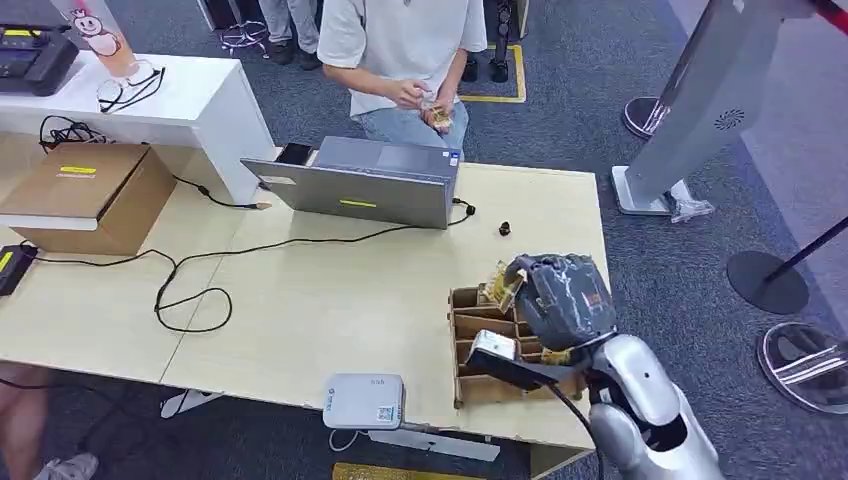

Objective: Pass the card to the sensor for recognition and then transmit it.

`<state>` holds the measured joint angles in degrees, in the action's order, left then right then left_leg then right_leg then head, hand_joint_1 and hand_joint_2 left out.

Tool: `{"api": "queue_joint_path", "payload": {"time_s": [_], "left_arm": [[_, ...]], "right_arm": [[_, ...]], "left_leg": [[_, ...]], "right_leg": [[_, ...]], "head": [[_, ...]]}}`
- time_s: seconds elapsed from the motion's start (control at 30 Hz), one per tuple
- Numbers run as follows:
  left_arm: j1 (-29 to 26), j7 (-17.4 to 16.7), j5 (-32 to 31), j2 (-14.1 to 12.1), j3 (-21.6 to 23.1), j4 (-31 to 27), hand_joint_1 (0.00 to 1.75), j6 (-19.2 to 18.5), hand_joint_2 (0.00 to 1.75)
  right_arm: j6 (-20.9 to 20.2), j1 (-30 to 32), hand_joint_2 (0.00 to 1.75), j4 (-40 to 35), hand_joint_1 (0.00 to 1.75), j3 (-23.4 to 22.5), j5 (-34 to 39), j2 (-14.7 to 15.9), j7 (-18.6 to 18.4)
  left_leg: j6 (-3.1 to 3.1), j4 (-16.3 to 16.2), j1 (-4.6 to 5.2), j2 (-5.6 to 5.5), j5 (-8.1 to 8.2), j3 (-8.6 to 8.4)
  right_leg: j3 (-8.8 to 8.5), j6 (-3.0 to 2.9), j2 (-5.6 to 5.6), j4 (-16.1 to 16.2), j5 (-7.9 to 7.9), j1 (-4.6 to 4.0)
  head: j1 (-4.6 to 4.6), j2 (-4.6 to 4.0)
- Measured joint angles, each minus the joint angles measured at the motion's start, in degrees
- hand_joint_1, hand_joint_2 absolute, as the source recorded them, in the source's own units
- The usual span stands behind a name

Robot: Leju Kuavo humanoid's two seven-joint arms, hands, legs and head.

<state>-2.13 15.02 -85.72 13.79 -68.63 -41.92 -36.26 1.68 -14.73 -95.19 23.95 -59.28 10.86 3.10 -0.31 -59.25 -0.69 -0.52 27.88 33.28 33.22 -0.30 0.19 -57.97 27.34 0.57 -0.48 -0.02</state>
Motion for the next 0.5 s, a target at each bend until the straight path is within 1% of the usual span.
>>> {"api": "queue_joint_path", "payload": {"time_s": [0.13, 0.23, 0.4, 0.47, 0.5], "left_arm": [[0.47, 0.00, -0.07, -0.15, 0.00, 0.24, 0.00, 0.77, 0.00], [1.01, -0.31, -0.11, -0.55, 0.02, 1.31, 0.00, 1.81, 0.00], [2.04, -1.20, -0.15, -1.40, 0.46, 3.63, 0.00, 3.30, 0.00], [2.67, -1.63, -0.15, -1.79, 0.81, 4.78, 0.00, 3.73, 0.00], [2.86, -1.86, -0.15, -2.06, 1.20, 5.38, 0.00, 4.09, 0.00]], "right_arm": [[0.13, -2.68, 1.75, 0.28, 1.75, -0.11, 1.60, -1.23, 0.72], [0.52, -5.74, 1.75, 2.03, 1.75, -0.02, 3.36, -3.01, 1.29], [1.53, -12.45, 1.75, 7.72, 1.75, 0.35, 5.46, -6.56, 1.18], [2.39, -15.24, 1.75, 10.91, 1.75, 0.48, 5.90, -8.06, 1.03], [3.46, -16.75, 1.75, 13.01, 1.75, 0.55, 5.99, -9.03, 1.01]], "left_leg": [[0.00, 0.00, -0.01, 0.00, 0.00, 0.01], [-0.01, 0.00, -0.01, 0.01, -0.02, 0.00], [-0.03, 0.00, -0.01, 0.01, -0.06, -0.01], [-0.01, 0.00, -0.01, -0.01, -0.10, 0.00], [-0.02, 0.00, -0.01, -0.01, -0.10, 0.00]], "right_leg": [[0.00, -0.01, 0.00, -0.02, -0.01, 0.00], [0.00, -0.02, 0.01, -0.03, -0.01, 0.00], [0.00, -0.03, 0.01, -0.05, -0.03, 0.00], [-0.01, -0.03, -0.02, -0.06, -0.03, -0.01], [-0.01, -0.03, -0.01, -0.07, -0.03, -0.01]], "head": [[-0.02, 0.00], [0.00, 0.00], [-0.02, 0.00], [0.00, 0.00], [0.00, 0.00]]}}
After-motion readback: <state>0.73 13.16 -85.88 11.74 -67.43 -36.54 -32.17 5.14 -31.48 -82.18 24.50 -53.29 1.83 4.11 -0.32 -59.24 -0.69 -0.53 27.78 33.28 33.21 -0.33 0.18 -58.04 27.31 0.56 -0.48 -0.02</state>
